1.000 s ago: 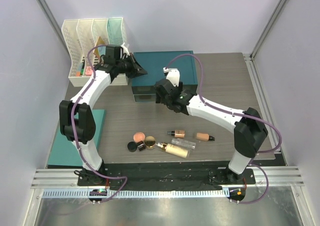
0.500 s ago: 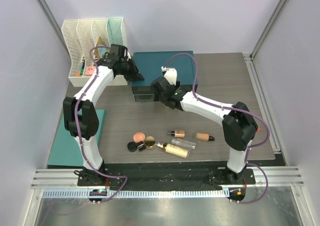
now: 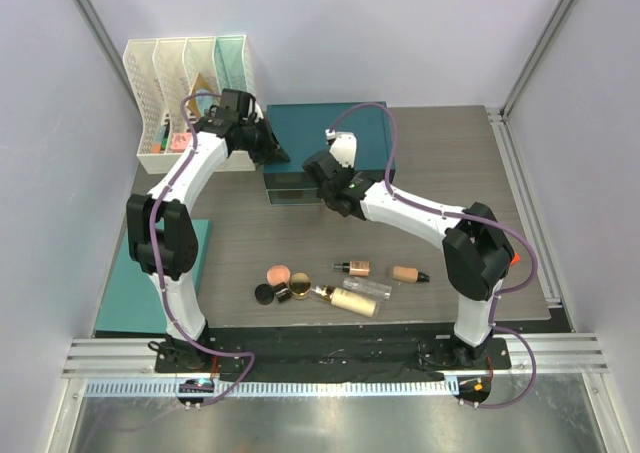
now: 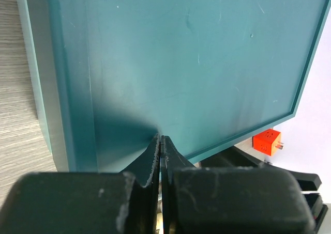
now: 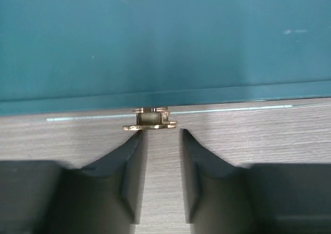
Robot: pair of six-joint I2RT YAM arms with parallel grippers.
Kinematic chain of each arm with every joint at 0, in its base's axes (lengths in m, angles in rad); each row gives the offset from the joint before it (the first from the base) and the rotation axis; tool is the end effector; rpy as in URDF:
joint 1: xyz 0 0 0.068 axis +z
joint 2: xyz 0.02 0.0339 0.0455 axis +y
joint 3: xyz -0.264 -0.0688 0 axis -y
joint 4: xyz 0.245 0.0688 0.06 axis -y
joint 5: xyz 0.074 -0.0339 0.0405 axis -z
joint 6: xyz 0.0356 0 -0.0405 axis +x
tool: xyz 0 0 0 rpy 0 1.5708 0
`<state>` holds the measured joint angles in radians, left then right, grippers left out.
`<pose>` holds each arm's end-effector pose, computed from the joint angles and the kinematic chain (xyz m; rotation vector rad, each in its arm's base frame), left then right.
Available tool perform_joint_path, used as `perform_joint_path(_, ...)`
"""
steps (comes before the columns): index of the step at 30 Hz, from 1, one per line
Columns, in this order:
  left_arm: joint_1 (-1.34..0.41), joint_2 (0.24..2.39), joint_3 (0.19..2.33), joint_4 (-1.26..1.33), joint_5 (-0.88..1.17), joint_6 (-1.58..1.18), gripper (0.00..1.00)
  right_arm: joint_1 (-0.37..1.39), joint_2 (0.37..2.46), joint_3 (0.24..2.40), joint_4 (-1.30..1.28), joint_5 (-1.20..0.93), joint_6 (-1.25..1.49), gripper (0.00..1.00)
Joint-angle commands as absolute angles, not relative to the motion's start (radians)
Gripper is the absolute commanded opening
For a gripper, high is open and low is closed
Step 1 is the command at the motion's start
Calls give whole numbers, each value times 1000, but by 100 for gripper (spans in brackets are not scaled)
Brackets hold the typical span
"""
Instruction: Organize the makeup
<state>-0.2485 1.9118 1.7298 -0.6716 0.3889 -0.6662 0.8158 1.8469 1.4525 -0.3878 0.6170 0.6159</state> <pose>0.4139 -0.1189 0.2964 -0.3417 2.5126 -0.8654 0.2989 0.2876 0.2561 0.0696 2.1830 0.0706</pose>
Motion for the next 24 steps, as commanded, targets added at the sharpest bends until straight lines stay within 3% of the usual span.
perform_joint_path(1,-256,1928,1698,-729,391,-627,0,815,1858,1505,-341,692,617,29)
perform_joint_path(4,-255,1931,1694,-732,394,-624,0,815,1867,1511,-339,692,607,12)
perform_joint_path(8,-256,1930,1689,-735,396,-620,0,815,1867,1505,-339,678,606,8)
perform_joint_path(11,-255,1933,1686,-738,394,-617,0,813,1864,1497,-339,634,592,17)
perform_joint_path(14,-255,1933,1681,-738,396,-617,0,811,1870,1505,-339,572,566,40)
perform_joint_path(17,-255,1931,1667,-730,405,-623,0,811,1870,1499,-339,575,566,56)
perform_joint_path(20,-255,1930,1654,-723,413,-626,0,811,1871,1502,-339,598,557,66)
perform_joint_path(24,-255,1930,1638,-716,416,-626,0,810,1896,1520,-339,647,540,69)
